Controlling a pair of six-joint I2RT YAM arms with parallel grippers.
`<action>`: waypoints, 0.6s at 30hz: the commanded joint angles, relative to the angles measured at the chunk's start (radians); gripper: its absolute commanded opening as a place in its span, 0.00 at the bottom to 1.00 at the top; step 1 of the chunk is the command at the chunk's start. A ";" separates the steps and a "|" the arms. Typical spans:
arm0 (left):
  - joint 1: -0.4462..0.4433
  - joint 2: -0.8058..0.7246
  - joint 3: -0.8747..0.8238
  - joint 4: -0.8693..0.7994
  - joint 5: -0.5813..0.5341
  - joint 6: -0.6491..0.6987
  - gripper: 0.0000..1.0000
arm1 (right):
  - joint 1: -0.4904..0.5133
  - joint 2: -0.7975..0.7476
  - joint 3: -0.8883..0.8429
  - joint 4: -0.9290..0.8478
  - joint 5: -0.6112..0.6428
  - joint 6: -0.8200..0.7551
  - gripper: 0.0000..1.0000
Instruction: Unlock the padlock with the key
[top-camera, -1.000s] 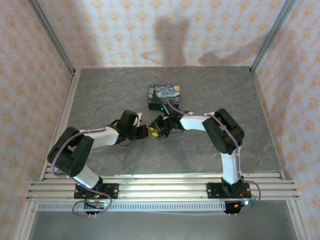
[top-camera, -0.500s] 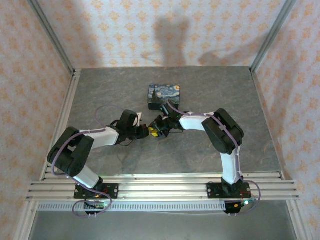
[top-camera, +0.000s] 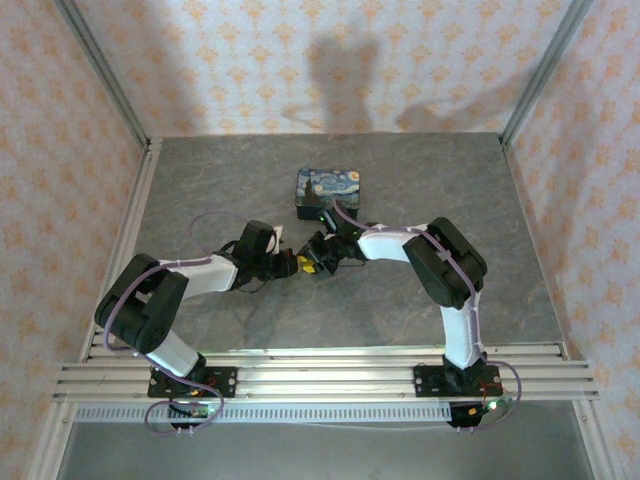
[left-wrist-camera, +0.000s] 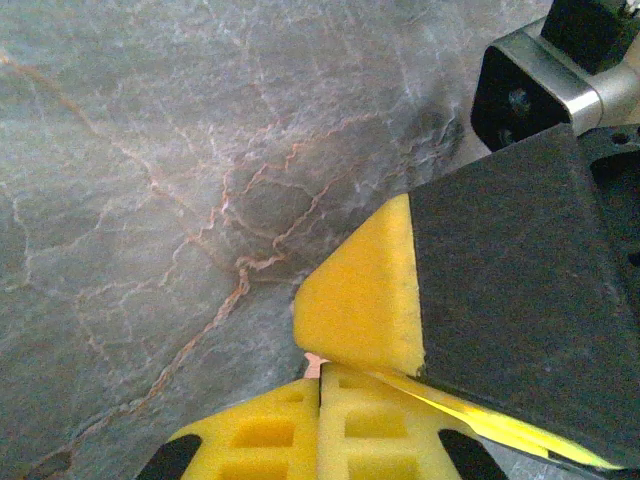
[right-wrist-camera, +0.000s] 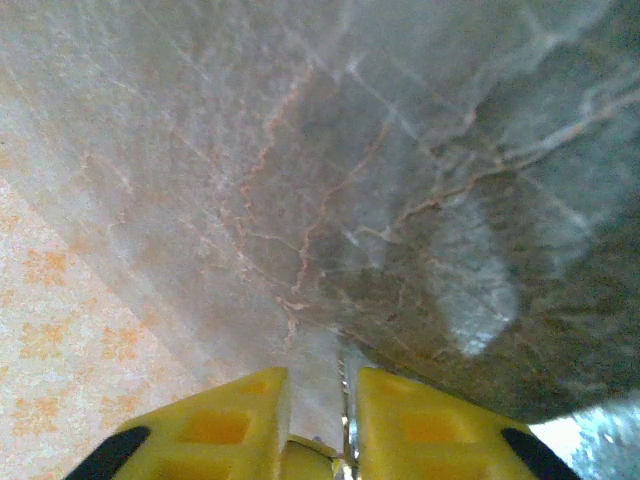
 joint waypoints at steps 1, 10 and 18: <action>-0.008 0.002 -0.007 0.055 0.011 -0.009 0.00 | 0.038 0.048 0.011 -0.041 -0.007 0.024 0.14; -0.008 -0.001 -0.010 0.057 0.013 -0.008 0.00 | 0.038 0.045 0.012 -0.038 0.001 0.024 0.00; -0.008 -0.038 -0.017 0.017 -0.016 0.008 0.00 | 0.038 0.018 -0.022 0.048 0.043 0.052 0.00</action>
